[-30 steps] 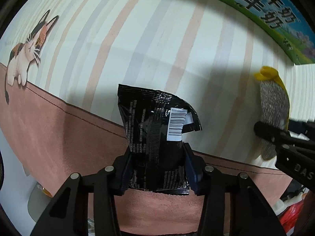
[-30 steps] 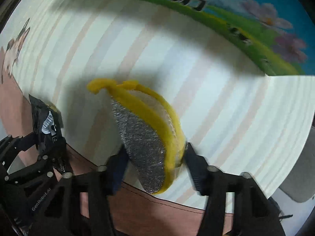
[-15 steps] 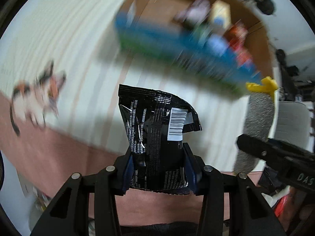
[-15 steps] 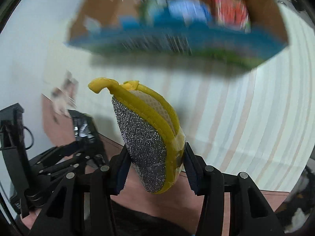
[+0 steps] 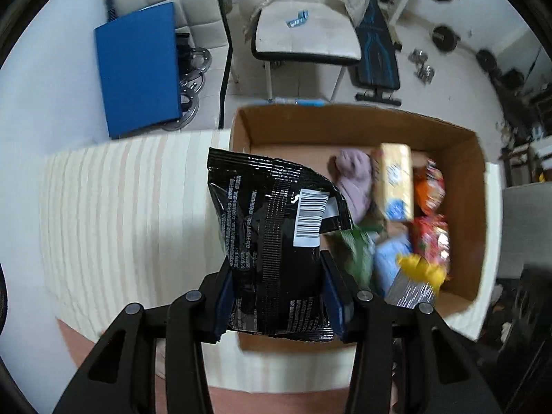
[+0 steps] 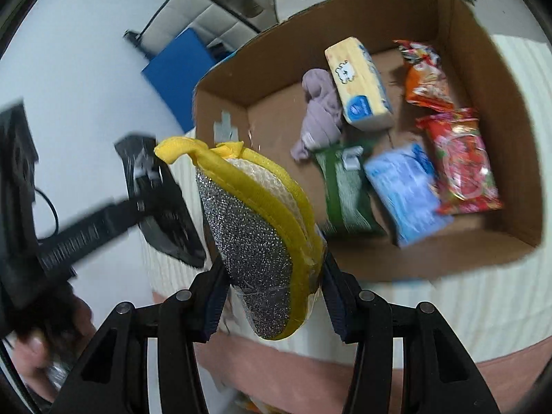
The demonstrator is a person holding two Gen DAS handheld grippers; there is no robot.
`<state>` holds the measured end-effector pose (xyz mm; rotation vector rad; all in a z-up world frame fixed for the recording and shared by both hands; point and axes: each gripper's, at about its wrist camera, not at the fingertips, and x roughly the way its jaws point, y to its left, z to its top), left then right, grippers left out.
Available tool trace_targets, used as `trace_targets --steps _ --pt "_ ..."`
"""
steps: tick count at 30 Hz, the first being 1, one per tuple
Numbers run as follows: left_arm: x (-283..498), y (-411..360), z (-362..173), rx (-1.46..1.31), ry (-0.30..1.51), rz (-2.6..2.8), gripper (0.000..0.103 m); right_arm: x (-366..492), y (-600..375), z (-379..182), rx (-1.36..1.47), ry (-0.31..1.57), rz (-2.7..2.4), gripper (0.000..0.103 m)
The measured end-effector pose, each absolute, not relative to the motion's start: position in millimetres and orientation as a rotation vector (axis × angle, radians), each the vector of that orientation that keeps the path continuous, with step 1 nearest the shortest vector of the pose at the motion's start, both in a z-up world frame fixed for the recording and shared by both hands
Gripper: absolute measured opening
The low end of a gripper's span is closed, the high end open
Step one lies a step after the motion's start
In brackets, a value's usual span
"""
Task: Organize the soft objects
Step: 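Lift the black pouch and sponge and carry both over the box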
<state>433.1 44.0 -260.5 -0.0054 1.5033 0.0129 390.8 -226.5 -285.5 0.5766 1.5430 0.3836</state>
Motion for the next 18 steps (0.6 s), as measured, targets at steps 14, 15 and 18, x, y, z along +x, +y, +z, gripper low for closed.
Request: trace_targets --steps 14,15,18 --pt "499.8 22.4 -336.7 0.131 1.632 0.004 0.043 415.3 -174.4 -353.6 0.574 1.627 0.313 0.053" --pt "501.1 20.6 -337.6 0.143 1.631 0.006 0.045 414.8 -164.9 -357.8 0.566 1.631 0.311 0.053" --pt "503.1 18.2 -341.0 0.159 1.637 0.021 0.045 420.4 -151.6 -370.0 0.548 1.637 0.308 0.055"
